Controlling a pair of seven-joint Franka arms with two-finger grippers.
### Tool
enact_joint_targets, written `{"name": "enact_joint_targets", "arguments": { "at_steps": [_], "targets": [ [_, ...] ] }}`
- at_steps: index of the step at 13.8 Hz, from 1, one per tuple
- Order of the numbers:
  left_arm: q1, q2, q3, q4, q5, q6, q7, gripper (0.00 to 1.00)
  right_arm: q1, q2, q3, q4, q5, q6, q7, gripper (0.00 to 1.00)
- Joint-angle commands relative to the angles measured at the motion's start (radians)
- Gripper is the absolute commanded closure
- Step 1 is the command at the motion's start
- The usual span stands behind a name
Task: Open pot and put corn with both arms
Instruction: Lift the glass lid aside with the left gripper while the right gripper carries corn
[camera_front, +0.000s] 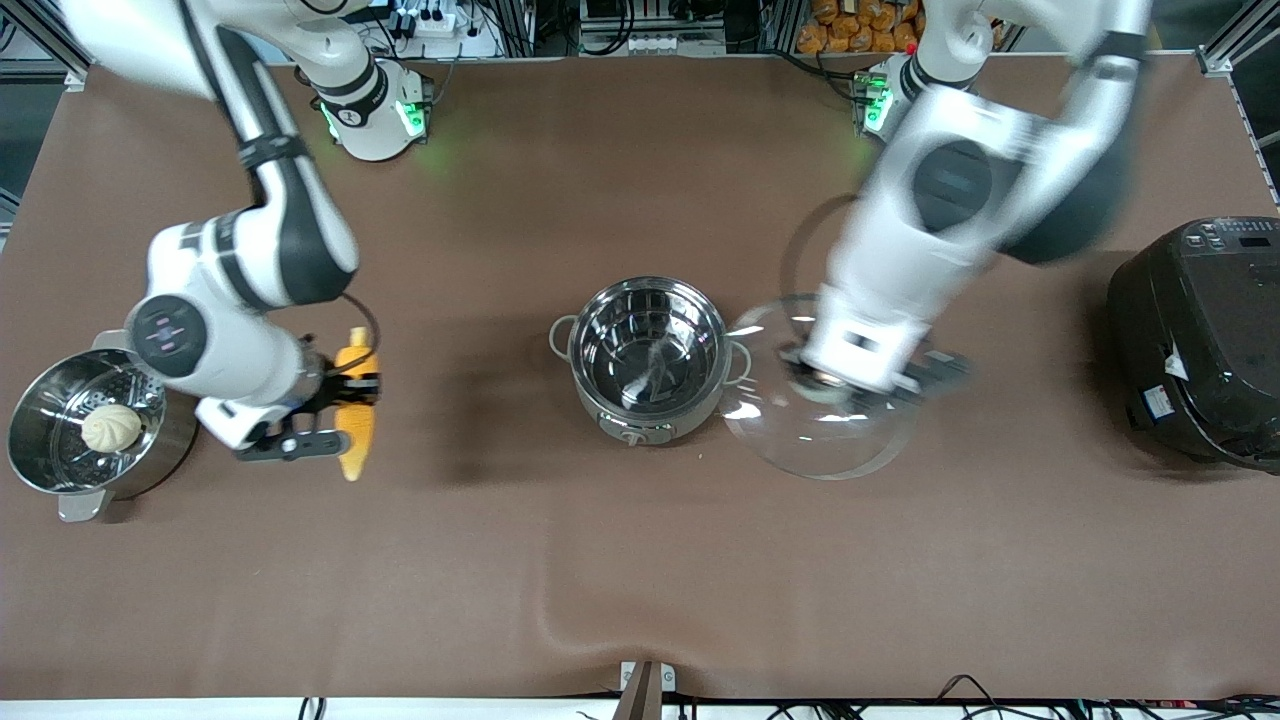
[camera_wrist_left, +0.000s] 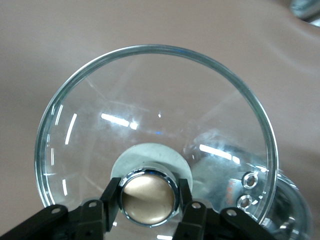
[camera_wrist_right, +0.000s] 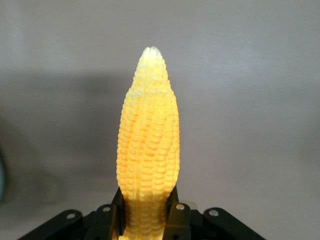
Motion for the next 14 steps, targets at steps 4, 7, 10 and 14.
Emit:
{"name": "enact_joint_targets", "arguments": {
  "at_steps": [4, 7, 10, 14],
  "targets": [
    [0.226, -0.019, -0.016, -0.038, -0.041, -0.066, 0.321, 1.0, 0.309, 0.025, -0.01, 0.112, 0.002, 0.027, 0.412, 0.92],
    [0.26, 0.023, -0.015, -0.061, -0.036, -0.054, 0.375, 1.0, 0.431, 0.109, -0.009, 0.143, 0.014, 0.2, 0.673, 0.92],
    [0.26, 0.012, -0.012, -0.163, -0.027, 0.05, 0.374, 1.0, 0.521, 0.236, -0.009, 0.204, 0.009, 0.338, 0.847, 0.92],
    [0.257, -0.034, -0.012, -0.329, -0.024, 0.195, 0.374, 1.0, 0.569, 0.283, -0.012, 0.26, -0.006, 0.363, 0.888, 0.77]
  ]
}}
